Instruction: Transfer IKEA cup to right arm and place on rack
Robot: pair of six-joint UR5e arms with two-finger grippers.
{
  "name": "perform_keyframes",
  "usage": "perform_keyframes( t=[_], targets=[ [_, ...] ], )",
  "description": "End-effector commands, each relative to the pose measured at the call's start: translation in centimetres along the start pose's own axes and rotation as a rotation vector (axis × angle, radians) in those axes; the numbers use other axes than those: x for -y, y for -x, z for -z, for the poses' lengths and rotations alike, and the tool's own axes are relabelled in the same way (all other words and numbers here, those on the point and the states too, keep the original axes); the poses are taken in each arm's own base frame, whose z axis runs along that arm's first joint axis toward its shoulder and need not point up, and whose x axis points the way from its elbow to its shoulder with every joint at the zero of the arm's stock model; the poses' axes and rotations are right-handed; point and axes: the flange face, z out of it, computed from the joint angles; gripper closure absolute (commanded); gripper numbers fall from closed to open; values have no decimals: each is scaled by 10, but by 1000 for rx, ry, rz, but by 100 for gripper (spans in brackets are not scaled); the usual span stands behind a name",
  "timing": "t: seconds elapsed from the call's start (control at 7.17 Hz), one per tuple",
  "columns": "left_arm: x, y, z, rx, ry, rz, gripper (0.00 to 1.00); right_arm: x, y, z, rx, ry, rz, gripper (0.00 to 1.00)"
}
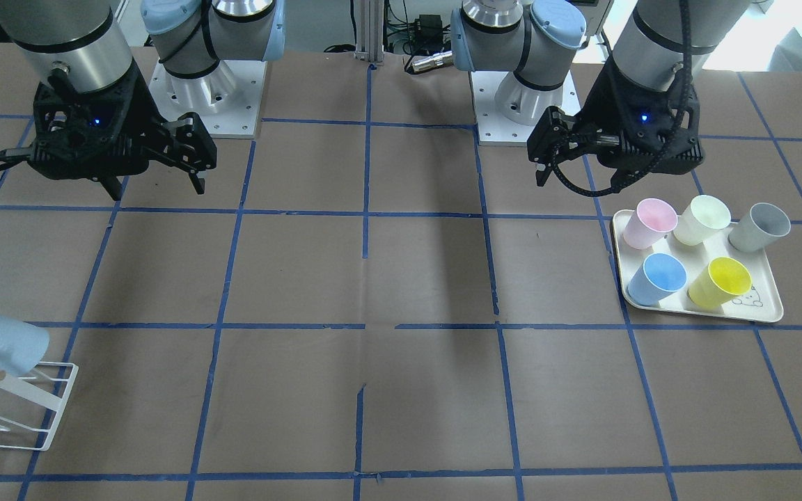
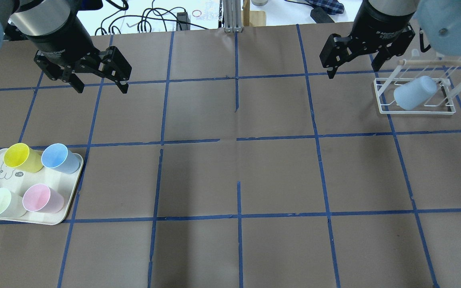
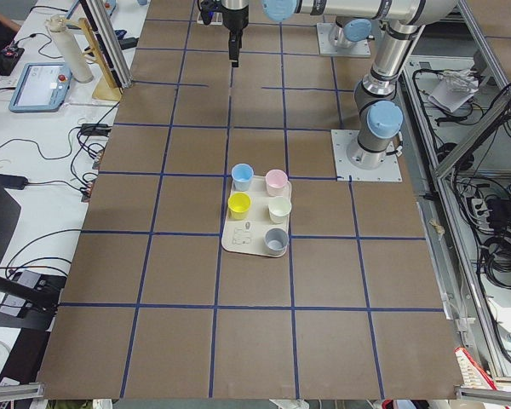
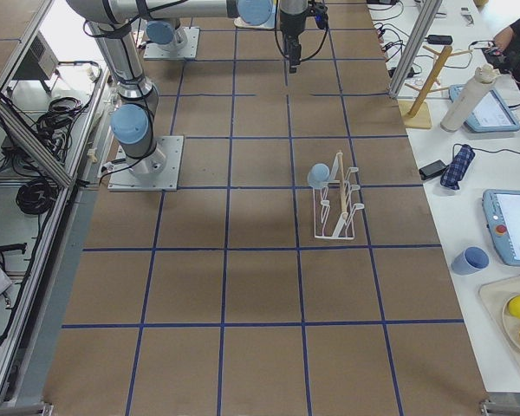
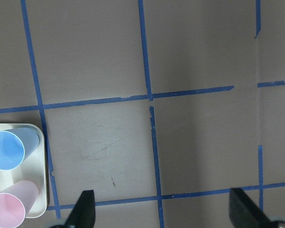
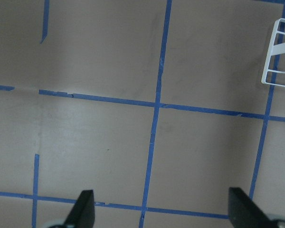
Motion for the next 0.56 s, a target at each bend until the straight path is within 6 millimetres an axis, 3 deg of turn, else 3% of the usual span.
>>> perform_keyframes(
  t=[0.0,0.42],
  targets=[
    [-1,3,0,1,1,5,0,-13,9,8,4,17,7,0],
    [-1,1,3,9,-4,4,0,-8,11,2,5,28,11,0]
  ],
)
